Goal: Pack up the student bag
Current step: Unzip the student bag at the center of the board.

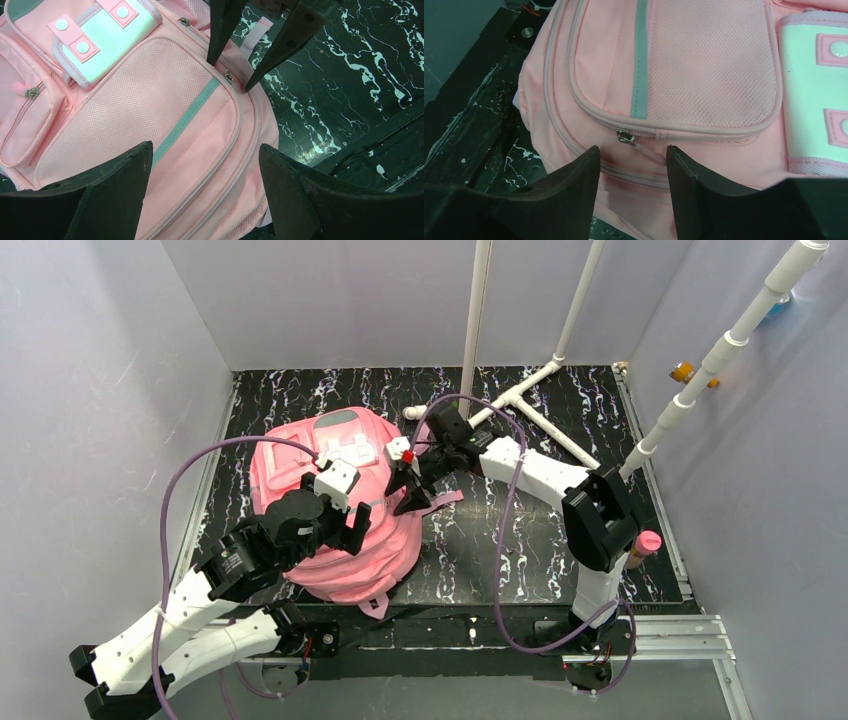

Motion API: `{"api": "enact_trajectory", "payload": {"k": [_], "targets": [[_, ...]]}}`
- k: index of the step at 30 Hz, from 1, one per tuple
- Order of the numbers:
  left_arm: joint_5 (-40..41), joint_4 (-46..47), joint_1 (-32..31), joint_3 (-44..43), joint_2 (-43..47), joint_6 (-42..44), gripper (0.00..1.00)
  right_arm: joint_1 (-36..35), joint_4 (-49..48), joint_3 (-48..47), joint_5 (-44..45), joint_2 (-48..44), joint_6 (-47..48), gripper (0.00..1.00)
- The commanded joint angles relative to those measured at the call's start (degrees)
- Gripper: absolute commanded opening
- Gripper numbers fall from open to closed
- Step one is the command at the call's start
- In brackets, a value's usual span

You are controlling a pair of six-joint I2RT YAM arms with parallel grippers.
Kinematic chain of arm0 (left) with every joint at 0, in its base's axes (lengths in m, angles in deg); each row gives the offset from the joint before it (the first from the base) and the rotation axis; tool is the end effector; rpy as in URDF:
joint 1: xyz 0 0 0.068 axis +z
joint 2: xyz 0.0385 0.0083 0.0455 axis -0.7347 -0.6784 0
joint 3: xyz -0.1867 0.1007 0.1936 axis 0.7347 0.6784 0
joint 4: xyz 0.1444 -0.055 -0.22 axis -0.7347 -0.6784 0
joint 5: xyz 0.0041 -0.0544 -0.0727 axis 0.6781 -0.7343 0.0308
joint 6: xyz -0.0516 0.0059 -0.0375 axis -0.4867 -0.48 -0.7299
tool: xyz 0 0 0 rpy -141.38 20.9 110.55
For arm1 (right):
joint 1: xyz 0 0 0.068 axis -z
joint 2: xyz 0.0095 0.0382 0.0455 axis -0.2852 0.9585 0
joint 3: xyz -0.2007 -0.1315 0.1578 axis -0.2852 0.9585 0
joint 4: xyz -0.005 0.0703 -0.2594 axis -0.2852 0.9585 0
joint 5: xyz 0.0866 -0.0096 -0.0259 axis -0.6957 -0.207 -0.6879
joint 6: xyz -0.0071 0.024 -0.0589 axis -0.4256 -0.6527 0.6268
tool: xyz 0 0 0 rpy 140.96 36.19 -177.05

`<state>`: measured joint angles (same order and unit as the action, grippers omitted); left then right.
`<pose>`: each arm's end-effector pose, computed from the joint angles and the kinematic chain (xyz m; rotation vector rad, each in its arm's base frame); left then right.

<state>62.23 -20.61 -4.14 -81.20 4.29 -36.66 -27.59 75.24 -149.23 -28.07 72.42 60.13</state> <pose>0.1041 -0.1045 0.3643 0.5264 1.8993 -0.3491 0.2774 0.3283 0.2653 -1.8373 1.1119 1.1429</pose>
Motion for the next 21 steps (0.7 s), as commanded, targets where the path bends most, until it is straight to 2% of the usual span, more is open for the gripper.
{"api": "enact_trajectory", "payload": {"k": [1,8,13,16,21], "targets": [[0.05,0.67,0.30,0.60,0.20,-0.90,0.76,-0.76,-1.01,2.79,-1.25,-4.48,-2.05,0.58],[-0.09,0.67,0.34,0.43,-0.13,-0.73,0.77,-0.92,-4.88,4.76,-1.59,-5.83,-5.91,0.55],[-0.33,0.54,0.30,0.48,0.03,-0.91,0.78,-1.17,-11.11,5.35,-0.08,-4.54,-11.70,0.52],[-0.13,-0.04,0.30,0.28,0.13,-0.99,0.78,-1.44,-13.07,5.21,2.24,-3.71,-14.32,0.44],[2.83,-1.08,0.30,0.05,-0.19,-2.97,0.82,-1.97,-12.01,5.32,7.92,-3.80,-14.82,0.15]]}}
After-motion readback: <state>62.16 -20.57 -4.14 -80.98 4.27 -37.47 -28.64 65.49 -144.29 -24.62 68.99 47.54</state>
